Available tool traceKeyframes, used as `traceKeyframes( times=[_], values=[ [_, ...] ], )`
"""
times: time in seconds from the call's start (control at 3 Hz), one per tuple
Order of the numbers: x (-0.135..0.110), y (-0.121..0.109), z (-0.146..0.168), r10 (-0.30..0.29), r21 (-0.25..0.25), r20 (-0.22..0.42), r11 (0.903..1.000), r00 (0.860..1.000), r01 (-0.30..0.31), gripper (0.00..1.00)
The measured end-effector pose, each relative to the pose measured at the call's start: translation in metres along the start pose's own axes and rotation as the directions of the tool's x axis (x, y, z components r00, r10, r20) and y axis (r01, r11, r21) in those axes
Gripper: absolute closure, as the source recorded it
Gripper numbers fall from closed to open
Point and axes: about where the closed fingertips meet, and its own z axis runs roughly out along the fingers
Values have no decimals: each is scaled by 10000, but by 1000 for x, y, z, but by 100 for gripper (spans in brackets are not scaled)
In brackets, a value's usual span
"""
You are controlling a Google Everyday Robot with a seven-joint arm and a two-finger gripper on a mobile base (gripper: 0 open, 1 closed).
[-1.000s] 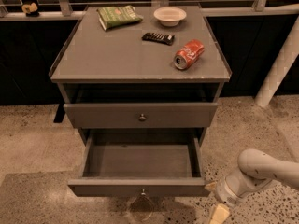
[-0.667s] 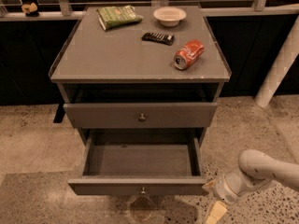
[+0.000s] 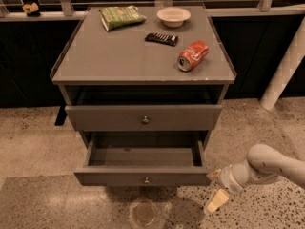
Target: Close middle drawer
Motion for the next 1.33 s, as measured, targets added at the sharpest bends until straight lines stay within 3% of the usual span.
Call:
traceKeyframes(
  times=[0.33, 0.67, 1.0, 1.33],
  values=[
    [-21, -44, -29, 161, 670, 764, 9975, 9970, -213, 0],
    [-21, -44, -29, 161, 670, 763, 9975, 9970, -212, 0],
    [-32, -46, -20, -439, 292, 55, 9986, 9990, 437, 0],
    [-50, -66, 0, -1215, -342, -447, 9922, 9916, 1201, 0]
  ],
)
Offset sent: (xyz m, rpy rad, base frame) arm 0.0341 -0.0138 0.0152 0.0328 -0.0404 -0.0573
